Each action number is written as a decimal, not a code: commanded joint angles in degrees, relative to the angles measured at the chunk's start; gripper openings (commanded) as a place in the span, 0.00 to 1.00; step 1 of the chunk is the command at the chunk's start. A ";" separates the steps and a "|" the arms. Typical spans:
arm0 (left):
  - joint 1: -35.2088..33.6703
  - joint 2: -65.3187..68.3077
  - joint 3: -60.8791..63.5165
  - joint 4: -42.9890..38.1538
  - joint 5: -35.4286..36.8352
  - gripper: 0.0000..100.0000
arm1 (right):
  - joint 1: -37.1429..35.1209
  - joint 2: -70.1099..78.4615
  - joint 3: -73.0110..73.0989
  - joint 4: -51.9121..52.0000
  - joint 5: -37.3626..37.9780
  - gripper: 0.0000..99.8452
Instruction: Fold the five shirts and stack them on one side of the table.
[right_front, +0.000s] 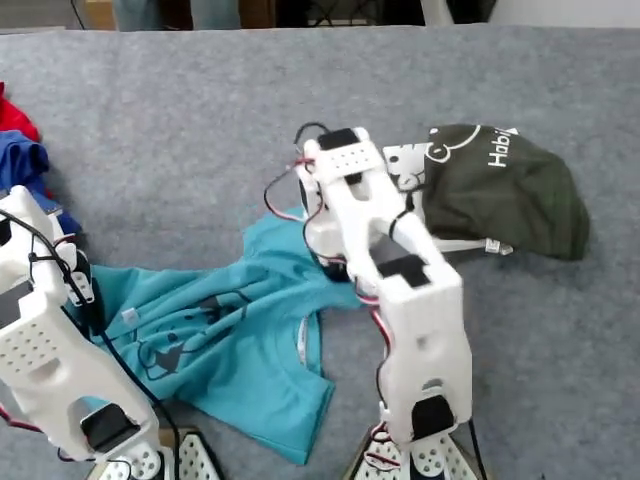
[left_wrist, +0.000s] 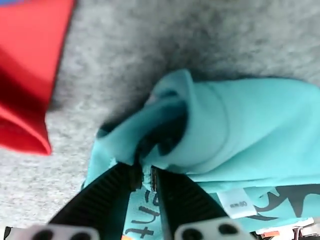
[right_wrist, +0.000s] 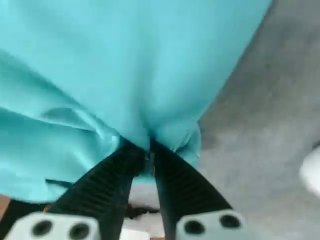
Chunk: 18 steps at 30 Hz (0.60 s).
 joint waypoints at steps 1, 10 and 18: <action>0.22 -2.11 -0.04 0.00 -0.35 0.03 | 1.93 -8.84 10.86 -3.96 -0.18 0.03; 0.22 -2.11 -0.04 -0.09 -0.35 0.03 | 7.47 -13.23 2.15 -3.52 -0.26 0.28; 0.22 -2.11 0.04 0.00 -0.35 0.03 | 4.13 -12.35 -15.08 -1.14 -0.53 0.29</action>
